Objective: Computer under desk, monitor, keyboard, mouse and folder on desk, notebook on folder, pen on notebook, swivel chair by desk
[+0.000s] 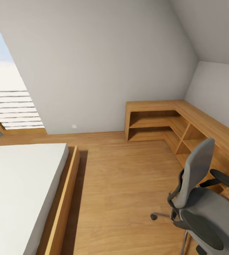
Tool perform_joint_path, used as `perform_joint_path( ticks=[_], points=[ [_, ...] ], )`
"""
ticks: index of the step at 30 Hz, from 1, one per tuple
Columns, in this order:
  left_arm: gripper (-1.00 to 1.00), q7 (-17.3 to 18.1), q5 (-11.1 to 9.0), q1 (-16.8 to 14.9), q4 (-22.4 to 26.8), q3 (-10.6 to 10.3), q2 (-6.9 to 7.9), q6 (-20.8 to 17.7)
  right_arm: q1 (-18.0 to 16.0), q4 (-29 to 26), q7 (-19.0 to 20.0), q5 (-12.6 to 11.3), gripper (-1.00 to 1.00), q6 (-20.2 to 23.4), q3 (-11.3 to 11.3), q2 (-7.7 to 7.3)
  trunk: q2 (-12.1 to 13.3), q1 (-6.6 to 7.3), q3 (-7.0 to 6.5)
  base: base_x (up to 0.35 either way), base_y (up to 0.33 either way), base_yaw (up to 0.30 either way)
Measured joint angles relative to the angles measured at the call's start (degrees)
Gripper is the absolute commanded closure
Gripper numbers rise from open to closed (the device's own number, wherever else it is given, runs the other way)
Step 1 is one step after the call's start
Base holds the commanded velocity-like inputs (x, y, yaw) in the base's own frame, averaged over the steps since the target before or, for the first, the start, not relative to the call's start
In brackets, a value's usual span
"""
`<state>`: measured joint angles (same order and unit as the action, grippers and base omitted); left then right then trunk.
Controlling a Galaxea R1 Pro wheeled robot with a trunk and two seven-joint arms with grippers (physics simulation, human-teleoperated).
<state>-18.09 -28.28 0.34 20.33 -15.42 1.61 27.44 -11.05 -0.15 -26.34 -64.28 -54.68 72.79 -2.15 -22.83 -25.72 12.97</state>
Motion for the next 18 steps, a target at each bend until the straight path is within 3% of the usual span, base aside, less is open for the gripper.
perform_joint_path(
  ticks=[18],
  points=[
    [-1.0,0.0,0.0,0.0,0.0,0.0,0.0,0.0,0.0,0.0,3.7,-0.2,-1.0,0.3,-0.2,0.04,0.0,0.0,0.0,0.33,0.0,0.0]
  ],
)
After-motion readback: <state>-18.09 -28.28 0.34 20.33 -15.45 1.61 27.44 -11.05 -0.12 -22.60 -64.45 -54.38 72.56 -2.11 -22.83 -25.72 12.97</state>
